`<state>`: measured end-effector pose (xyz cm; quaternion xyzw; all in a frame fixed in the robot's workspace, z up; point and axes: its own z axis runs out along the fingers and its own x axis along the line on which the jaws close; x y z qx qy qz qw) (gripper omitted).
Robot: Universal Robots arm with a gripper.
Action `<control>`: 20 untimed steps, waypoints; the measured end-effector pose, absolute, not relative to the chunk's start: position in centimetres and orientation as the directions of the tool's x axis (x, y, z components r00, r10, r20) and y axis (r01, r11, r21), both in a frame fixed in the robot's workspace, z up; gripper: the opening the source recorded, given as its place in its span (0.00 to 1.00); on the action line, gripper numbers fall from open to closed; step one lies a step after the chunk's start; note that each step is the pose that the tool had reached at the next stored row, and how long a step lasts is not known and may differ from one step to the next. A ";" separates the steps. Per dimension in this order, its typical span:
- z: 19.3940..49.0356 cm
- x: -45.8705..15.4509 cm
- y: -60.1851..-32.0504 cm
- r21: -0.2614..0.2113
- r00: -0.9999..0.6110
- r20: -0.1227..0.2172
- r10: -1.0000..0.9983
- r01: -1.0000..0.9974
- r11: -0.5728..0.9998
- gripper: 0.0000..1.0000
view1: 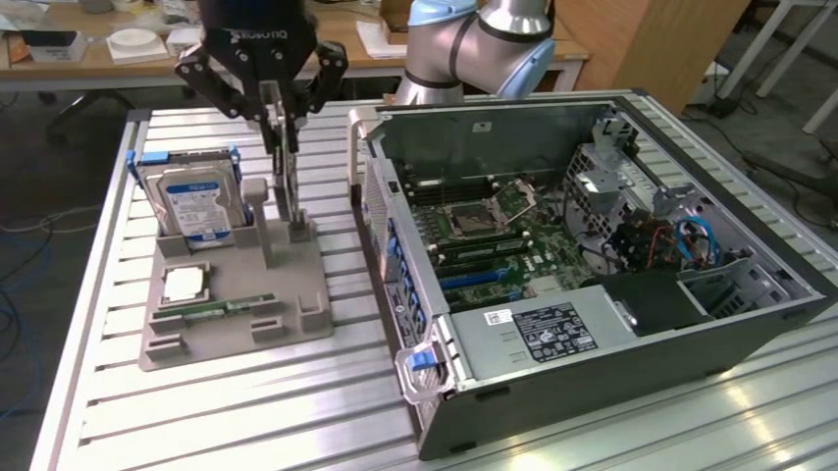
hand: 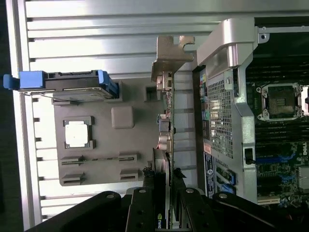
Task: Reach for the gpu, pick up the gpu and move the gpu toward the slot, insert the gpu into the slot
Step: 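Pick up the gpu and move the gpu toward the slot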
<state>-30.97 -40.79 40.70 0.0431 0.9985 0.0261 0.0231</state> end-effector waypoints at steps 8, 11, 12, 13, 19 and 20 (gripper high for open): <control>42.5 -31.0 -40.8 0.054 -0.995 -0.044 0.087 0.085 0.995 0.25; 43.0 -31.0 -40.8 0.053 -0.995 -0.044 0.087 0.085 0.995 0.25; 43.1 -31.0 -40.8 0.051 -0.995 -0.044 0.087 0.085 0.995 0.25; 43.2 -31.0 -40.8 0.045 -0.995 -0.045 0.087 0.085 0.995 0.25; 43.5 -31.0 -40.8 0.022 -0.995 -0.047 0.086 0.085 0.996 0.25; 43.5 -31.0 -40.8 0.022 -0.995 -0.047 0.086 0.085 0.996 0.25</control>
